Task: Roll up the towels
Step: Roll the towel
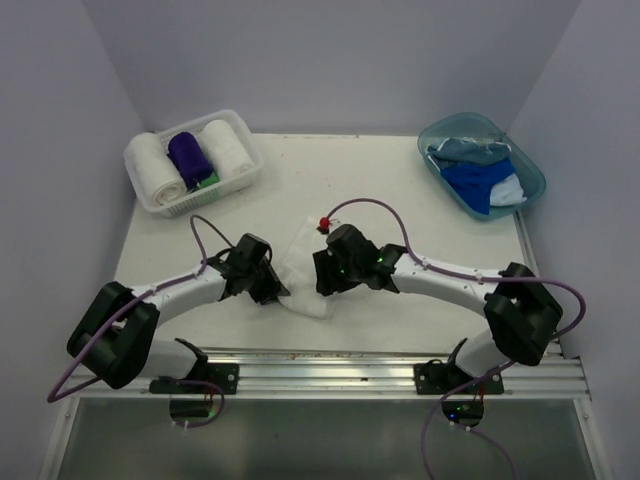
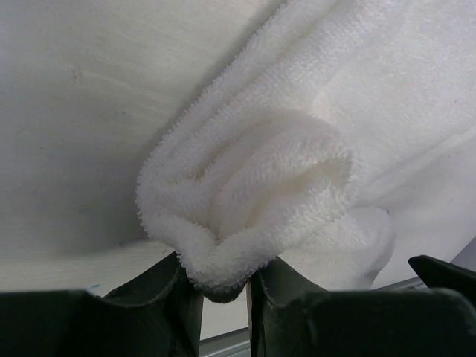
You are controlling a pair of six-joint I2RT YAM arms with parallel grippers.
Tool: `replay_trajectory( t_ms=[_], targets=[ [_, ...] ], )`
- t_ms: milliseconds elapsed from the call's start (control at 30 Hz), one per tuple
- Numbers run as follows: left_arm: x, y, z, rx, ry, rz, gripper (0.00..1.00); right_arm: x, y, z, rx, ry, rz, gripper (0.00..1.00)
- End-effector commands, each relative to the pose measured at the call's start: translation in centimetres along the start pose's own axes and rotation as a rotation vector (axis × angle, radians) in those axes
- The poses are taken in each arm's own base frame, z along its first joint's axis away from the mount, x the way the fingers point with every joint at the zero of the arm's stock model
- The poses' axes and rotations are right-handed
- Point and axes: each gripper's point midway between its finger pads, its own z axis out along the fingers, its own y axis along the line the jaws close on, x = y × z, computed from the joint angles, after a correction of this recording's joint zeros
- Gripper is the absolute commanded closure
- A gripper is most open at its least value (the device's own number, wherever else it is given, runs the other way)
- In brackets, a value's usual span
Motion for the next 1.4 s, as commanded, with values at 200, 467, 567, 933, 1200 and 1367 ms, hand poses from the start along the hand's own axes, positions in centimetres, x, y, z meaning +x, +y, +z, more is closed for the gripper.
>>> replay_trajectory(
  t_ms=[200,467,567,933,1200,1367],
  targets=[
    [-1.1,-1.4,-0.8,-0.022,0.027,0.185,0.66,-0.3,4.3,-1.7,0.004,-0.053,-0.569,0.43],
    [-1.4,-2.4,-0.9,0.007,0.036,0.207,0.55,0.5,5.9,1.0,-0.012,-0.054,-0.672,0.41],
    [-1.4,-2.4,-0.8,0.011,0.047,0.201,0.52,0.9,5.4,2.2,0.011,-0.049,-0.692,0.4],
    [-1.7,-1.9,-0.8,0.038,0.074,0.167,0.38,2.5,1.0,6.0,0.193,-0.058,-0.677,0.46],
    [-3.6,-2.8,-2.7,0.126,0.047,0.133,0.2,3.1,1.0,5.9,0.175,-0.062,-0.62,1.0],
    [-3.8,-2.2,-2.5,0.115,0.046,0.125,0.26,2.8,1.7,5.3,0.14,-0.078,-0.584,1.0]
  ],
)
